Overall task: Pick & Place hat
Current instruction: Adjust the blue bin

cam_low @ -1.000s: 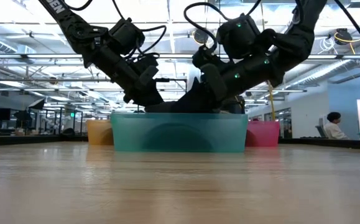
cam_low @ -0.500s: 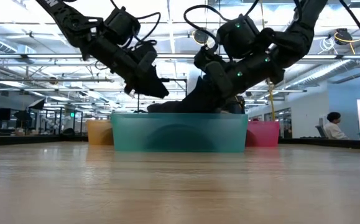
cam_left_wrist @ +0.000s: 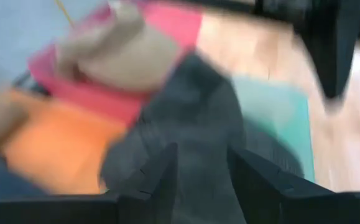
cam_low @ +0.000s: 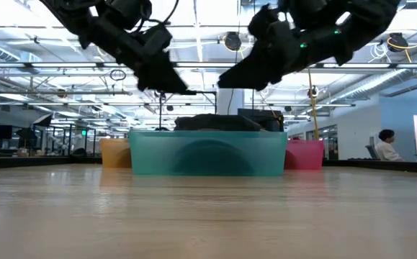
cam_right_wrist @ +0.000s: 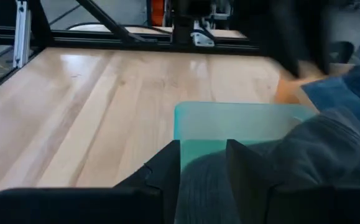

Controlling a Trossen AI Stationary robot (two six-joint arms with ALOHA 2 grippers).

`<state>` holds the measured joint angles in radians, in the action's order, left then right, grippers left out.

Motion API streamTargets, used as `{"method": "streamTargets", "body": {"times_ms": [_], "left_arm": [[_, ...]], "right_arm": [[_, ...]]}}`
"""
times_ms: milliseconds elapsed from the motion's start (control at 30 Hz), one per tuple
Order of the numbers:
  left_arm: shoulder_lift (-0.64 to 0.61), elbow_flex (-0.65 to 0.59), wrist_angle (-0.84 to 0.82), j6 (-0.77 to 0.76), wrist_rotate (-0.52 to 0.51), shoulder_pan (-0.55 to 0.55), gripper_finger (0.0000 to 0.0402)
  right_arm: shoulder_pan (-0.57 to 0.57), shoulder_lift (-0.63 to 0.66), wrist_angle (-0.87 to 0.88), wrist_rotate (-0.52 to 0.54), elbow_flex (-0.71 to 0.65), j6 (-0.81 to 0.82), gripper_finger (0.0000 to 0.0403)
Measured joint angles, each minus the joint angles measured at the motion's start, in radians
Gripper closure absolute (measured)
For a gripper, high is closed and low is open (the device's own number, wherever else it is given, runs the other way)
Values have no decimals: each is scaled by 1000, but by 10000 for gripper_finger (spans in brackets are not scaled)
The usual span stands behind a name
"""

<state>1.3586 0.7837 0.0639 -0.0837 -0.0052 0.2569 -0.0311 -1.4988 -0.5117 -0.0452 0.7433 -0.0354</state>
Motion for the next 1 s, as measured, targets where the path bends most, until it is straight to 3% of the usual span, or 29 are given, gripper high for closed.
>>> {"method": "streamTargets", "body": {"times_ms": [100,233,333,533,733,833,1000], "left_arm": [[-9,0,-138,-6,-4,-13,252],[-12,0,-326,-39,-3,-32,252],[3,0,-381,-53,-44,-45,252],[20,-2,-398,-64,-68,-44,252],[-13,-2,-387,-186,60,-87,252],[-13,0,-252,-230,45,-167,253],[14,-1,-224,-82,-34,-363,274]], "right_arm": [[0,45,38,55,-33,-3,291],[-12,131,178,211,-51,-21,291],[-23,207,244,282,-69,-18,291],[-63,307,305,264,-137,65,291],[-71,340,358,38,-162,67,291],[-11,334,385,57,-161,55,291],[129,332,395,196,-162,39,291]]}}
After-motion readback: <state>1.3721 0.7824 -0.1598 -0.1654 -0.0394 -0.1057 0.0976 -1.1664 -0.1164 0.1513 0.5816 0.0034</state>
